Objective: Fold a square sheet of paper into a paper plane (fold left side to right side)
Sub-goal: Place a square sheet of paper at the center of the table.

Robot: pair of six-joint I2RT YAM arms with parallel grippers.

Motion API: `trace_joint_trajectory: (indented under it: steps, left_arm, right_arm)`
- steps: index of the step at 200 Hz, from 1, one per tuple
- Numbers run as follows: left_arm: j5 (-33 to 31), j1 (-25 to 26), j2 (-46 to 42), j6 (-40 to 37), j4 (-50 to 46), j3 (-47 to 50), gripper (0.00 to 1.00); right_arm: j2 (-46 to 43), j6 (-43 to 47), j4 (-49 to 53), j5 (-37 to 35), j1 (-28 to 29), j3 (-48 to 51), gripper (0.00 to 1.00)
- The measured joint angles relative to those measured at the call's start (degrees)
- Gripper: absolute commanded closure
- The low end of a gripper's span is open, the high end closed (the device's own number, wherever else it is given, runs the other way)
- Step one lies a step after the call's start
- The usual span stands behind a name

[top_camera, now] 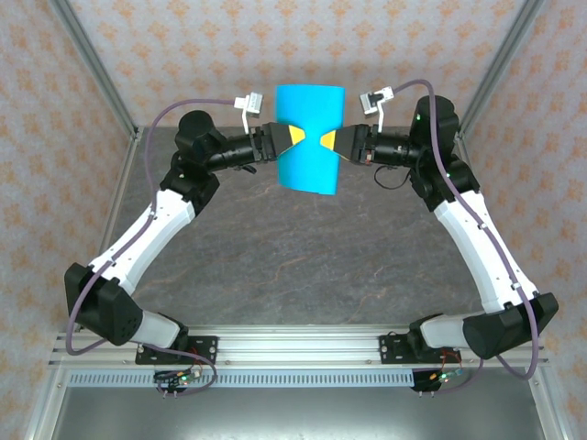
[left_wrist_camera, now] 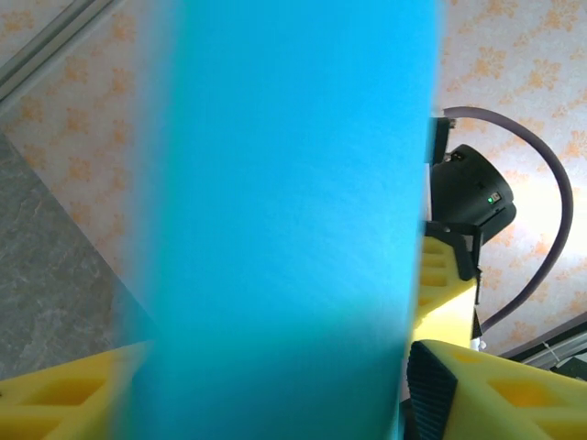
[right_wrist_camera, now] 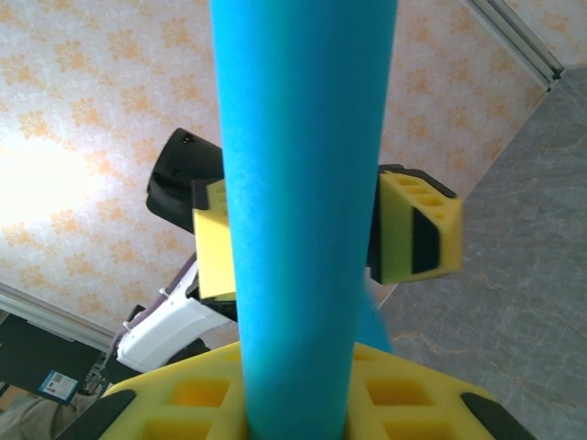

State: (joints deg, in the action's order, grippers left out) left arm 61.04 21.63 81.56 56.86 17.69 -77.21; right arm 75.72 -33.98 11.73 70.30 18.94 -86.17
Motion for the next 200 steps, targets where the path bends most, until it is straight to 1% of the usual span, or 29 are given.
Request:
trace_joint_trajectory:
  steps: [44,75,109,114,120,129,139,148,162,176,200]
  left_arm:
    - [-0.39,0.0,-3.3,-2.73,-2.08,0.02,0.48]
    - [-0.52,0.0,-3.96,-4.17,-3.63,0.13,0.66]
    - [-1.09,0.0,-3.93,-6.21,-6.45,0.76,0.91]
    - [-1.22,0.0,-3.93,-6.32,-6.99,0.81,0.94]
    - [-1.44,0.0,-3.93,-6.88,-7.85,0.83,0.96]
    - [-1.66,0.0,-3.93,-7.91,-9.22,0.9,0.96]
    - [-1.92,0.0,-3.93,-8.96,-11.06,0.9,0.96]
    - [-2.62,0.0,-3.93,-10.73,-13.44,0.96,0.96]
    - [-3.82,0.0,-3.87,-13.46,-16.59,1.86,0.96]
    - [-5.03,0.0,-3.26,-15.5,-18.82,4.17,0.97]
    - [-7.8,0.0,0.9,-16.92,-19.74,10.16,0.97]
  right_arm:
    - [-0.17,2.73,4.24,-1.36,-0.87,-0.02,0.74]
    - [-0.48,4.83,7.54,-2.51,-1.95,-0.02,0.74]
    - [-0.72,7.32,11.21,-3.48,-2.19,-0.02,0.72]
    - [-0.74,7.76,11.78,-3.61,-2.27,-0.02,0.7]
    - [-0.74,8.04,12.31,-3.89,-2.29,-0.02,0.64]
    - [-0.74,9.11,13.4,-4.52,-2.49,-0.04,0.55]
    - [-0.74,10.32,15.06,-5.7,-2.62,-0.11,0.43]
    - [-0.74,11.5,17.31,-7.52,-2.64,-0.33,0.36]
    - [-0.76,14.12,20.94,-11.43,-2.64,-0.61,0.29]
    - [-0.81,16.48,24.17,-15.8,-2.67,-0.63,0.24]
    - [-1.01,18.34,26.67,-21.84,-2.91,0.92,0.24]
